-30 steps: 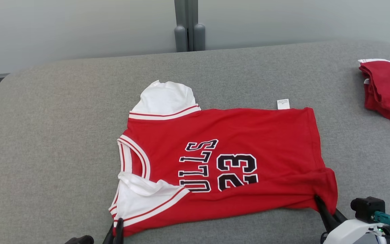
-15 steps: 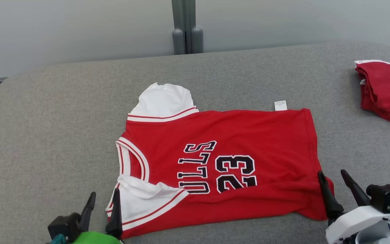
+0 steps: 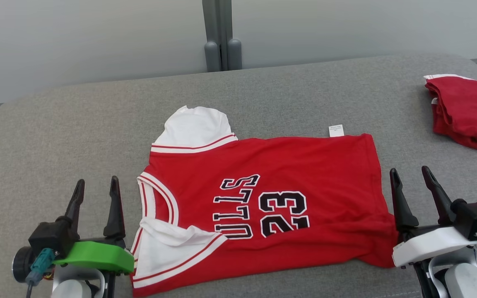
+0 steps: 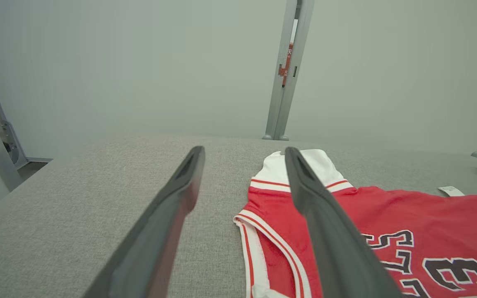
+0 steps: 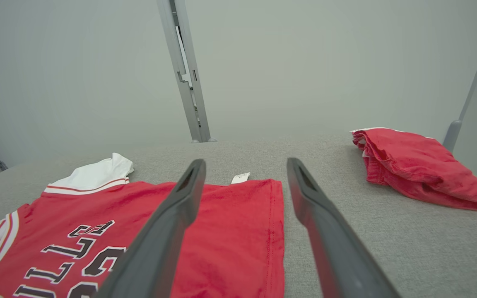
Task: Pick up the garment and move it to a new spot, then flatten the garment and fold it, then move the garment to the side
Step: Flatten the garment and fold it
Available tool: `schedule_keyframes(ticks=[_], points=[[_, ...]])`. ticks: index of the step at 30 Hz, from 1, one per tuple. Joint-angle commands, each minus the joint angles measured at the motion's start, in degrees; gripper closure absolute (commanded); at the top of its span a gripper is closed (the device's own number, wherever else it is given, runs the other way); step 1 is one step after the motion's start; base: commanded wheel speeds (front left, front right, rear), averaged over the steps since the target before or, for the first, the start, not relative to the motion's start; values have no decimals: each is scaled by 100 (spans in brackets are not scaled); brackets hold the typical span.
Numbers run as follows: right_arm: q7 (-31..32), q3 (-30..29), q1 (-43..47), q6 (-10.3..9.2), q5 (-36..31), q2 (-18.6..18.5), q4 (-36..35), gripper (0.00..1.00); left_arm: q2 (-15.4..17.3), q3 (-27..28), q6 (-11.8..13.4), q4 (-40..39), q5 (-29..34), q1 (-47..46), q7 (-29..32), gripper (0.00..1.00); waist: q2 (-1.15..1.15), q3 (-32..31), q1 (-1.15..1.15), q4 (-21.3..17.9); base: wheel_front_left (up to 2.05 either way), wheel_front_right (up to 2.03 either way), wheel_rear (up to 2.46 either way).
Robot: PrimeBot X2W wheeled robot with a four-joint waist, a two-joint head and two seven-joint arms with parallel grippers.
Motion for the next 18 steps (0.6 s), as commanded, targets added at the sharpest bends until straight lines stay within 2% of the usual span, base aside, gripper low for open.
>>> schedule_keyframes(ticks=[1, 10, 18], points=[[-49, -27, -67, 0, -78, 36, -29, 0, 67, 67, -36, -4, 75, -104, -15, 0, 0, -12, 0, -12, 0, 0, 0], [-96, -134, 79, 0, -302, 106, -34, 0, 157, 295, -158, 96, 166, -28, -16, 0, 0, -53, 0, -41, 0, 0, 0], [-93, -145, 260, 0, -392, 149, -70, 0, 147, 401, -143, 150, 179, 135, -16, 0, 0, -61, 0, -9, 0, 0, 0]])
